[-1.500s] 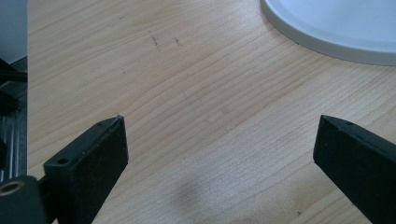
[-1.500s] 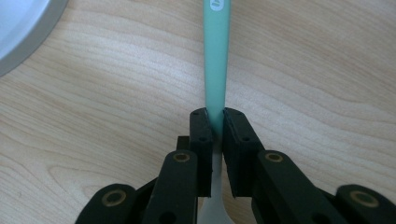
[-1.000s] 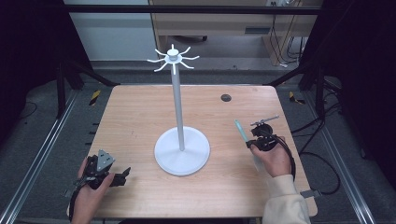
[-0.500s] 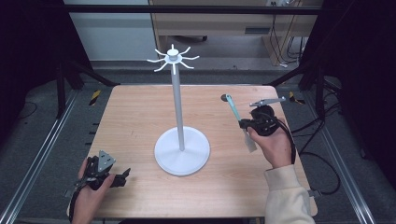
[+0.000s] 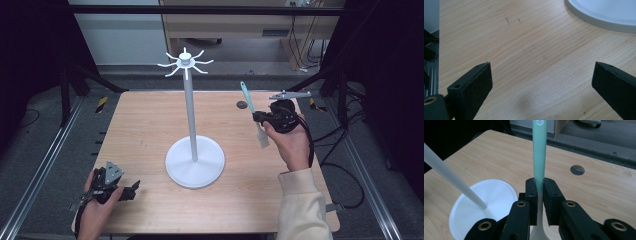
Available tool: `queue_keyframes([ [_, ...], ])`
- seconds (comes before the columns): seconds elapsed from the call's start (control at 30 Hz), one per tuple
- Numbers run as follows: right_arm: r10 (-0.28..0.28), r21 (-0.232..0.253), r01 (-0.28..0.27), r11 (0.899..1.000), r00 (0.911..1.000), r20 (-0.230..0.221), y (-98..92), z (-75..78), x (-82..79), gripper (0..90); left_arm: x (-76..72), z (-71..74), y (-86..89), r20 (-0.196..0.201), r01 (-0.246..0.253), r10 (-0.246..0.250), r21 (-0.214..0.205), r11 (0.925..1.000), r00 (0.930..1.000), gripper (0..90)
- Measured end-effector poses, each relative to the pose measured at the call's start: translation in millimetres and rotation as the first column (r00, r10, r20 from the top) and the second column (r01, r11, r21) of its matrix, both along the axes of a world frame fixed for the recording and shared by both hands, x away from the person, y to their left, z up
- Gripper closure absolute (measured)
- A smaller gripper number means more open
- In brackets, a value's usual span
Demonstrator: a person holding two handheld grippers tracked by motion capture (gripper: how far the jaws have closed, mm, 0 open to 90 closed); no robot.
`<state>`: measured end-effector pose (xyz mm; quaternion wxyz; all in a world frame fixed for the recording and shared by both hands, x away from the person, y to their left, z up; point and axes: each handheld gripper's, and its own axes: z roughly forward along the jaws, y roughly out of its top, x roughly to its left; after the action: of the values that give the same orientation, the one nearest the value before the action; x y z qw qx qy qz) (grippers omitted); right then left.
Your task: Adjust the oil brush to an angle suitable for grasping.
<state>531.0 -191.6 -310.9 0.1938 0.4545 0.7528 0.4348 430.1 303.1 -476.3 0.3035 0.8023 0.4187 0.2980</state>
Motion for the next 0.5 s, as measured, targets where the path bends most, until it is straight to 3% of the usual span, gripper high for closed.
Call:
queue_keyframes([
  [0.23, 0.007, 0.054, -0.011, 0.998, 0.9973, 0.072, -5.1, 10.6, -15.5, 82.6, -1.0, 2.5, 1.7, 0.011, -0.006, 0.007, -0.019, 0.9998, 0.9999, 2.7],
  [0.27, 0.008, 0.072, -0.015, 0.997, 0.9950, 0.099, -6.6, 15.1, -21.2, 82.5, -1.1, 2.7, 1.7, 0.013, -0.007, 0.007, -0.020, 0.9998, 0.9999, 2.7],
  [0.5, 0.016, 0.107, -0.034, 0.994, 0.9863, 0.164, -7.1, 28.2, -33.2, 82.6, -0.9, 3.8, 2.2, 0.019, -0.006, 0.007, -0.023, 0.9997, 0.9998, 2.7],
])
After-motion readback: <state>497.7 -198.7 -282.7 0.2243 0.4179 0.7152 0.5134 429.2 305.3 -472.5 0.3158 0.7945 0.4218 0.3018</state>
